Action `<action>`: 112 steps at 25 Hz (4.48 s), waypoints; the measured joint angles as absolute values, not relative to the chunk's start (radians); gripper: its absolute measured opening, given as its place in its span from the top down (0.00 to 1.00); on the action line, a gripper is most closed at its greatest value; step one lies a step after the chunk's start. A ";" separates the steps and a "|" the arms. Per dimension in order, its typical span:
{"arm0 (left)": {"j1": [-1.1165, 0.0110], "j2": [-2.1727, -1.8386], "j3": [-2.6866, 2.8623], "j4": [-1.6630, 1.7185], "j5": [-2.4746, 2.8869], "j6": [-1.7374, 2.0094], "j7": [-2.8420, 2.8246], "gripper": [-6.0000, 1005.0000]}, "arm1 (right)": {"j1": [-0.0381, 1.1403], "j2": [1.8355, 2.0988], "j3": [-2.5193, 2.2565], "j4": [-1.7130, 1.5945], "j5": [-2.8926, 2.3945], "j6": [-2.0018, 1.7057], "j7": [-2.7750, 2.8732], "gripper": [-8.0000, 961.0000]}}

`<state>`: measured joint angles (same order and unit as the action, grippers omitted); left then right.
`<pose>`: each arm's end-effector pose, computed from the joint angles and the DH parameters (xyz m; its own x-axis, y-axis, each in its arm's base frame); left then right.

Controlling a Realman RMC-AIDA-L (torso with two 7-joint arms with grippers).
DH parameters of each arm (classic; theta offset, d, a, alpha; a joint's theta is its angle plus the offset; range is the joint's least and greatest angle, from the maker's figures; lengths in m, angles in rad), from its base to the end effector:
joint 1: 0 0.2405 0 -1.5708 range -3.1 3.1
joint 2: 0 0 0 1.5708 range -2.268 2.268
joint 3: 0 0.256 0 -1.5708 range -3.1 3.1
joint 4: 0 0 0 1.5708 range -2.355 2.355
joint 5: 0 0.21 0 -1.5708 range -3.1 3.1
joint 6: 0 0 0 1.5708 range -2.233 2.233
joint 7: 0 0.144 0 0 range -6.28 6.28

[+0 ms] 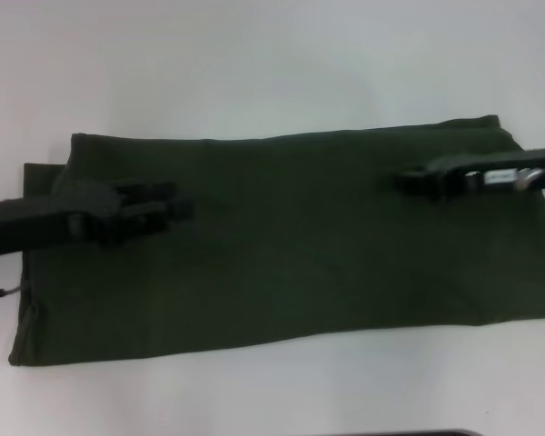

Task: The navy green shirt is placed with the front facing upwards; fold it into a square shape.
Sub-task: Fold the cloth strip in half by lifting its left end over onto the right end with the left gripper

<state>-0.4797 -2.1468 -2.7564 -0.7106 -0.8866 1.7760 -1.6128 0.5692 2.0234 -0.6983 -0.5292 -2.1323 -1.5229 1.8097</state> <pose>-0.2828 0.2826 -0.0005 0.5714 0.6275 0.5289 0.6914 -0.7153 0.1016 0.2832 0.3250 -0.0107 0.5458 -0.7494 -0.3749 -0.7874 -0.6117 0.0764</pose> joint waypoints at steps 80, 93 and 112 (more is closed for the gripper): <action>-0.614 -2.169 -2.354 -0.368 -0.958 1.393 -1.485 0.47 | 0.522 1.996 -0.603 -0.541 -2.138 -1.529 1.841 0.97; -0.564 -2.164 -2.364 -0.488 -1.110 1.442 -1.466 0.47 | 0.529 1.994 -0.604 -0.541 -2.138 -1.528 1.838 0.97; -0.505 -2.125 -2.493 -0.597 -1.167 1.337 -1.559 0.47 | 0.515 1.986 -0.604 -0.541 -2.139 -1.525 1.843 0.97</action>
